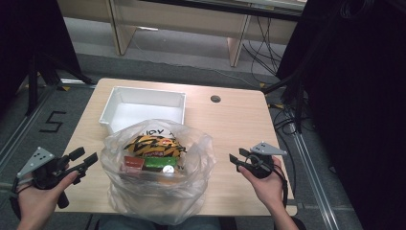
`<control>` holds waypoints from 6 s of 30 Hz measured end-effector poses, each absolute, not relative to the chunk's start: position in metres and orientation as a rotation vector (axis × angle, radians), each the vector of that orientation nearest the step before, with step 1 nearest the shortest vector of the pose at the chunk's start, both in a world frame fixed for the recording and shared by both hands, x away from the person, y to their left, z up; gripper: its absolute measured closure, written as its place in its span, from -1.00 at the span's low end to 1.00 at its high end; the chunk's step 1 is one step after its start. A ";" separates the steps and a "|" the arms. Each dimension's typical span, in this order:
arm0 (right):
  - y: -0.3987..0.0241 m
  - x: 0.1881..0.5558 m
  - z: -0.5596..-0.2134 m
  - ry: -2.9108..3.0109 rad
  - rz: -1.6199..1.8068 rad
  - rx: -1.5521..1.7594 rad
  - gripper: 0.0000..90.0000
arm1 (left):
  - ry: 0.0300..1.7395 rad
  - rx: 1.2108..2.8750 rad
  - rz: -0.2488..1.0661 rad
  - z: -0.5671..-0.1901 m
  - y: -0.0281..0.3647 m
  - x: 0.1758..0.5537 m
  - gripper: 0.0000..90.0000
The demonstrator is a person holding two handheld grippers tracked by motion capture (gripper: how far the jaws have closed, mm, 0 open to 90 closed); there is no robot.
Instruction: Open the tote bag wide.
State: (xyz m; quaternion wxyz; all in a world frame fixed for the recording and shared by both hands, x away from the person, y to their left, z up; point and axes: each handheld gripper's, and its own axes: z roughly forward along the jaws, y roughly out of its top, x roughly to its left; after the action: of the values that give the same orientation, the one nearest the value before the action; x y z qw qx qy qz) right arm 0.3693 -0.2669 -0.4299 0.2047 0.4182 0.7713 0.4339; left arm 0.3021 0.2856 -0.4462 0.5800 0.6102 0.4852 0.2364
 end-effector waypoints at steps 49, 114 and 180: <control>-0.165 0.325 -0.395 2.605 1.274 0.950 0.47 | 1.107 1.493 -0.022 -0.420 0.253 0.298 0.64; -0.182 0.362 -0.370 2.489 1.240 0.878 0.23 | 1.050 1.774 0.290 -0.383 0.283 0.323 -0.04; -0.158 0.373 -0.425 2.613 1.114 0.842 0.61 | 1.061 2.018 0.348 -0.455 0.248 0.342 0.29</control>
State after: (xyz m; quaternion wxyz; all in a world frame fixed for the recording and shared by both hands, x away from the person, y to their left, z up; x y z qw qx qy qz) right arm 0.3726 -0.1584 -0.4250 0.0892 0.2832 0.8785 0.3743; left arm 0.3420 0.2475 -0.4545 0.4056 0.7998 0.4206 0.1378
